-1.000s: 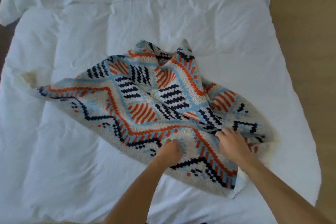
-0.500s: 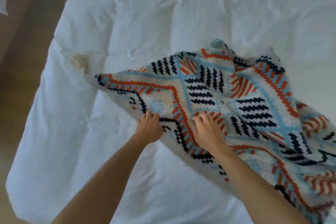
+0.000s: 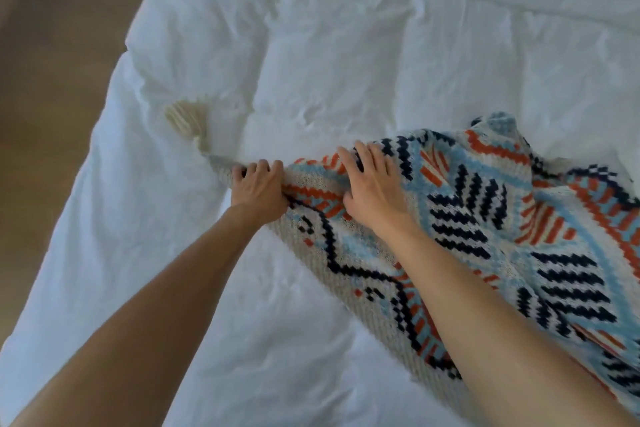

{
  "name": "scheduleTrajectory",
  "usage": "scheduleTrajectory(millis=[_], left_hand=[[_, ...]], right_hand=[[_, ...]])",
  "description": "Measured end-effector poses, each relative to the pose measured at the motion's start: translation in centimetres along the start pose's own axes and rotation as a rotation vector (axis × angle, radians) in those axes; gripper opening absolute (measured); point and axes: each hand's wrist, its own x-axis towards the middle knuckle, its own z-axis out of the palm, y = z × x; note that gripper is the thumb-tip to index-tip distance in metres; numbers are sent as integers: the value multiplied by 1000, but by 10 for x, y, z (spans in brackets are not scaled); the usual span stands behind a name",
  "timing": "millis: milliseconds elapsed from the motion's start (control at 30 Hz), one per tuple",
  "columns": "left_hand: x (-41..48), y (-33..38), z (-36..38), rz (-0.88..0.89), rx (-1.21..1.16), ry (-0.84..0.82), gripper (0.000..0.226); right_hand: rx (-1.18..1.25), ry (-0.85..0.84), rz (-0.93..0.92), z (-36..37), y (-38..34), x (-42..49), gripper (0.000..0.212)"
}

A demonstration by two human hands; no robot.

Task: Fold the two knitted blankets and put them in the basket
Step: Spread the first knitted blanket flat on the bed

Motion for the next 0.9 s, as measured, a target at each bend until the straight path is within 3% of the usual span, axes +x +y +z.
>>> scheduleTrajectory(millis=[100, 267, 500, 567, 667, 700, 767, 900], left_hand=[[-24, -4, 18, 44, 52, -40, 35], [-97, 9, 65, 49, -68, -148, 34], [-161, 35, 82, -6, -62, -484, 45], [-165, 37, 77, 8, -110, -626, 46], [-165, 39, 68, 9, -204, -740, 38], [-165, 40, 66, -2, -208, -745, 39], [-166, 42, 63, -44, -167, -688, 42], [-175, 56, 64, -232, -99, -325, 37]], right_hand=[[-158, -120, -42, 10, -2, 4, 67], [-177, -162, -91, 35, -5, -50, 53], [118, -501, -35, 31, -12, -134, 47], [240, -449, -24, 21, -7, -136, 33], [117, -94, -129, 13, 10, -113, 24], [62, -35, -154, 11, 17, -103, 30], [-14, -121, -161, 10, 28, -91, 56], [-84, -341, -121, 26, 34, -115, 92]])
